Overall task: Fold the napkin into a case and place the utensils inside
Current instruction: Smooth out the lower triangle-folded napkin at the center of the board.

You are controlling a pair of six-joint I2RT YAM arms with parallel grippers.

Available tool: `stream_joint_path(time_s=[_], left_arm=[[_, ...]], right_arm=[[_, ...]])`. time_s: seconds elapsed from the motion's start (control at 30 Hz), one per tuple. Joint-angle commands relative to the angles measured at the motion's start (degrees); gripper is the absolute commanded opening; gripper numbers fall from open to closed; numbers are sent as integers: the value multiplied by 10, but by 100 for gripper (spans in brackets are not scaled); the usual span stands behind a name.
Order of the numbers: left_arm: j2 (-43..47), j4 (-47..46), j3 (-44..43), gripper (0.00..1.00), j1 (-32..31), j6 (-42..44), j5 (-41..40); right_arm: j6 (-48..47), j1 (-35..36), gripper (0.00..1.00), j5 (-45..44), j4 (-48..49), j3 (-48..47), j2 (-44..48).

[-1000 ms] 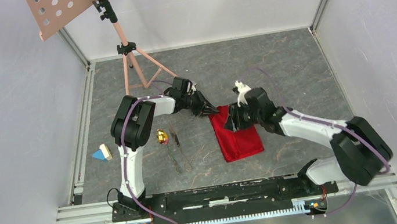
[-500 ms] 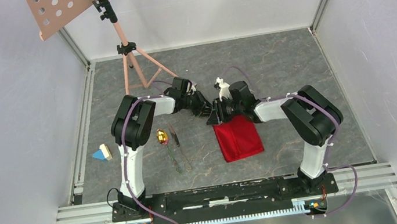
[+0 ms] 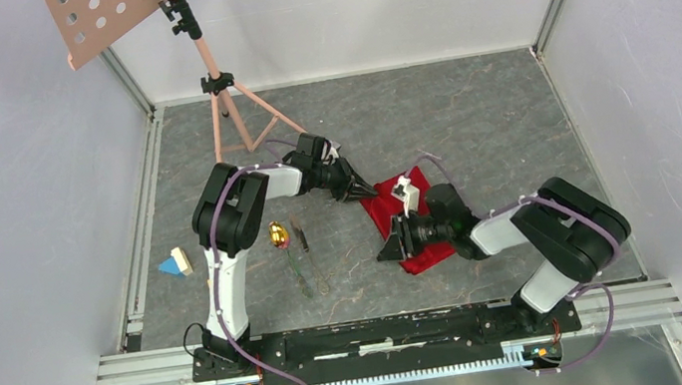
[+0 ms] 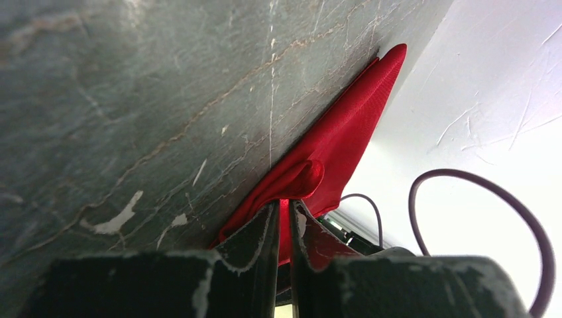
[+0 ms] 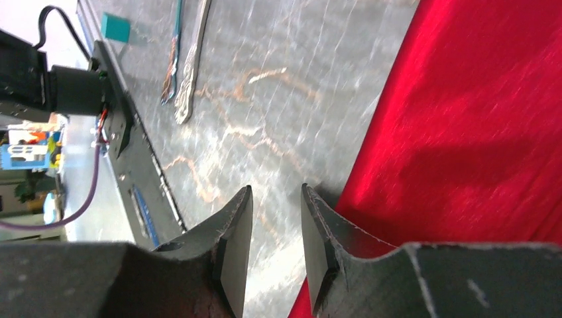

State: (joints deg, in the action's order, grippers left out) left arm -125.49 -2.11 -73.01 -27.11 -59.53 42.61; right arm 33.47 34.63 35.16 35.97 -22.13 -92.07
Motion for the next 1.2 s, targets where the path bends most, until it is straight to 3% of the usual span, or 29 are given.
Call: stream_joint_path(time_s=[0.0,0.23,0.57,0.73,0.83,1.03,1.17], left_arm=[[-25,18,-4,17,0,15,-31],[-16,18,-3,17,0,16,-30],[-10,18,-4,17,0,16,-31],[8,40,-11,19,0,18,-25],[31,42,-15,24,0,12,-12],[89,71,-42,46,-1,16,15],[146,138,-47,53,-2,72,-16]], right_arm=[[20,1,39,11,9,30,53],[-10,-32,41,20,-45,54,102],[54,3,39,15,37,177,139],[-37,-5,42,-54,-174,93,233],[-80,-40,45,-64,-245,51,261],[-166,-84,50,-151,-405,-59,226],[-159,-75,49,-169,-401,-67,192]])
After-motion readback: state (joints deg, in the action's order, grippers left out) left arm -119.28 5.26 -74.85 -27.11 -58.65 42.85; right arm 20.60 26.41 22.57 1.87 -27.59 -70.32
